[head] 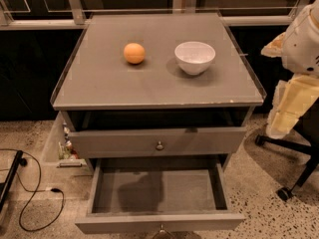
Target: Close middle drawer
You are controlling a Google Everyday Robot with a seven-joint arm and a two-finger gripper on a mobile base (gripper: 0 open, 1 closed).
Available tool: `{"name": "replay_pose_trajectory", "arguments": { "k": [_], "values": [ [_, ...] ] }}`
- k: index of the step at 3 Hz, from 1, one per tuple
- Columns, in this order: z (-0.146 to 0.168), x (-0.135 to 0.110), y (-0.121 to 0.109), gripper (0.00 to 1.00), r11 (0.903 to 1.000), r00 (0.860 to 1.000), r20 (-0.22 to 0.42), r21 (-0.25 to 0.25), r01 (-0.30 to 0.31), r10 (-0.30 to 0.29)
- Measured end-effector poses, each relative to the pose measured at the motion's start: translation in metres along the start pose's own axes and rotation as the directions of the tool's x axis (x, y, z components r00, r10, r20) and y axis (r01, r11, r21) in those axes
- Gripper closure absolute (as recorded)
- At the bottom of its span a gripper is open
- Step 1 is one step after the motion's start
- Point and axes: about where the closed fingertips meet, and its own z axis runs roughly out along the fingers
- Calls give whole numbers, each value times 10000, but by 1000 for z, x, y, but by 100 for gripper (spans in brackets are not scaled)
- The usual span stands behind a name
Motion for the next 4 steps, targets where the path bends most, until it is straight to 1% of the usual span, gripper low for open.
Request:
{"name": "replay_pose_trajectory", "arguments": {
  "k": [1, 2, 3, 4],
  "values": [
    [26, 14, 16, 0, 9992, 9997, 233, -398, 74, -64],
    [67, 36, 42, 19, 9957, 9992, 360, -904, 209, -177],
    [110, 59, 76, 42, 9901, 9970, 633, -1303, 523, -443],
    [158, 79, 113, 65, 9789, 9960, 721, -1935, 659, -528]
  ]
}}
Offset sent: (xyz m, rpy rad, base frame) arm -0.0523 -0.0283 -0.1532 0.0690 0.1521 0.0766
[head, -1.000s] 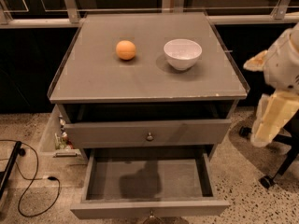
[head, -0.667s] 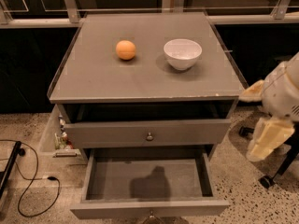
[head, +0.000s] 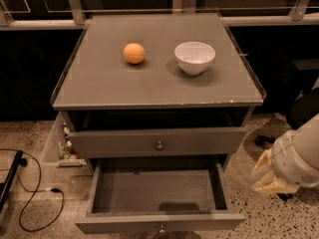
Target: Close middle drawer
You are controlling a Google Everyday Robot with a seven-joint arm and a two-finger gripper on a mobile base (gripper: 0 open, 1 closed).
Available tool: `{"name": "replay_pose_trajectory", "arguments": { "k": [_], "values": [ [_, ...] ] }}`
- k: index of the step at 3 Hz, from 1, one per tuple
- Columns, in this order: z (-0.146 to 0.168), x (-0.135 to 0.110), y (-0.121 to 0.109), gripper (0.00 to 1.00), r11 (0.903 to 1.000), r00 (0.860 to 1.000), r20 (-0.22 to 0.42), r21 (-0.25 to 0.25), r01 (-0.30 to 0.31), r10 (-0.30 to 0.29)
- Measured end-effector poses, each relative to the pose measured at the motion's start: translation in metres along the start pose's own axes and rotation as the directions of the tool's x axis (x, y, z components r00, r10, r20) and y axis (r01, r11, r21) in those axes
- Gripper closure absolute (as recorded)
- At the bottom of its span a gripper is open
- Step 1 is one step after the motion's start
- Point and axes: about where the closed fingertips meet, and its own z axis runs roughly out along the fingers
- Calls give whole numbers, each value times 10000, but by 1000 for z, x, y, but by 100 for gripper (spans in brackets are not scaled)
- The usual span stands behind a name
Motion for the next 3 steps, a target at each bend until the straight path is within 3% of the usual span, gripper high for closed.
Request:
{"name": "replay_pose_trajectory", "arguments": {
  "k": [1, 2, 3],
  "values": [
    [7, 3, 6, 89, 9999, 10000, -43, -143, -17, 16],
    [7, 3, 6, 100, 9999, 10000, -42, -144, -18, 17],
    [53, 14, 16, 100, 9968, 9977, 414, -623, -507, 533]
  ]
}}
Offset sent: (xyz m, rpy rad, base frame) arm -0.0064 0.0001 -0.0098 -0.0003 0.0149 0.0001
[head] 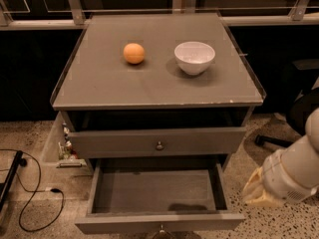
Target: Close middle drawer
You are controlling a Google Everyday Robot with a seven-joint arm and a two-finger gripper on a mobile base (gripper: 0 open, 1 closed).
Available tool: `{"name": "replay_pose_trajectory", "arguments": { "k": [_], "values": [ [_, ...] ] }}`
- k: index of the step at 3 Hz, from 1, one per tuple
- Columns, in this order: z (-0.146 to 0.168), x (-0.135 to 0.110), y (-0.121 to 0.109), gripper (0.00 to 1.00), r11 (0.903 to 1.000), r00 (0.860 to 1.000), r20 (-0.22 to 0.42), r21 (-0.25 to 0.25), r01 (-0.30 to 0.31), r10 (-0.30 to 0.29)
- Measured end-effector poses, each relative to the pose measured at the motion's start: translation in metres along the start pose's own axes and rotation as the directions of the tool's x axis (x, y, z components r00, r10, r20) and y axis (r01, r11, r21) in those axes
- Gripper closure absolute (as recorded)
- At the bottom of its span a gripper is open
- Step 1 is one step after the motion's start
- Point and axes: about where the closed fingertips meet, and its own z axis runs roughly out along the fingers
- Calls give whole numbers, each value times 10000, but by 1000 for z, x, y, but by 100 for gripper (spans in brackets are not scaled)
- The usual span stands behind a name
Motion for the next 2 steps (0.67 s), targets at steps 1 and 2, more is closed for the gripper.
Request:
{"name": "replay_pose_trajectory", "arguments": {
  "k": [1, 2],
  "values": [
    [85, 22, 14, 100, 9961, 9942, 832, -627, -626, 677],
    [151, 39, 12, 100, 9915, 9672, 2186, -438, -1224, 1290]
  ]
}}
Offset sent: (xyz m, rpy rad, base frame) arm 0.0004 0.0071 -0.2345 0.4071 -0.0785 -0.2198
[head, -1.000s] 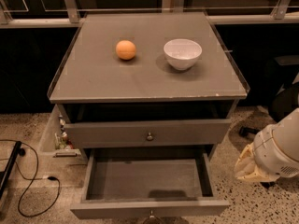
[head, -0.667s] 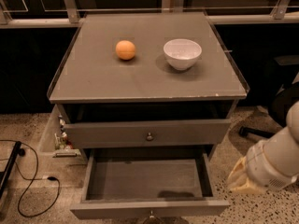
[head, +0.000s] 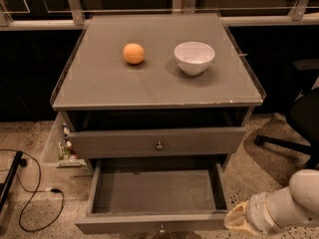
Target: Close middle drawer
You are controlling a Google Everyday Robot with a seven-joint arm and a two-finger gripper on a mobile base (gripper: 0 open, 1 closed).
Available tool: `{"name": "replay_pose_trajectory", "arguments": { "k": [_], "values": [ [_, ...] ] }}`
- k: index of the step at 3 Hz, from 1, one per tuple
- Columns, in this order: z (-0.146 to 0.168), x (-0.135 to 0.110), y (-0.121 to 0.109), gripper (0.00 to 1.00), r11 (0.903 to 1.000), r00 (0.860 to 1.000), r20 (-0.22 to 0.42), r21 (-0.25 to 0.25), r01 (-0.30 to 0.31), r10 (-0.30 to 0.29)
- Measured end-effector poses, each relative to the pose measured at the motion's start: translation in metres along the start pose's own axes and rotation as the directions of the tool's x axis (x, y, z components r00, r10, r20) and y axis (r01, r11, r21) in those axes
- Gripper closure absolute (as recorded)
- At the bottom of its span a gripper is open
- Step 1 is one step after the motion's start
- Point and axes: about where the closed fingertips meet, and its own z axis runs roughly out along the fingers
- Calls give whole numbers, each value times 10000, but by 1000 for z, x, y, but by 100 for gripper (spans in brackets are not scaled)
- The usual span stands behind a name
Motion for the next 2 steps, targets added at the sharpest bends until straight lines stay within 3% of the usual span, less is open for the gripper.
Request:
{"name": "replay_pose_trajectory", "arguments": {
  "k": [1, 2],
  "values": [
    [40, 27, -13, 100, 9968, 9904, 1190, 292, -740, 701],
    [55, 41, -23, 100, 9920, 9793, 1695, 410, -1193, 1107]
  ]
}}
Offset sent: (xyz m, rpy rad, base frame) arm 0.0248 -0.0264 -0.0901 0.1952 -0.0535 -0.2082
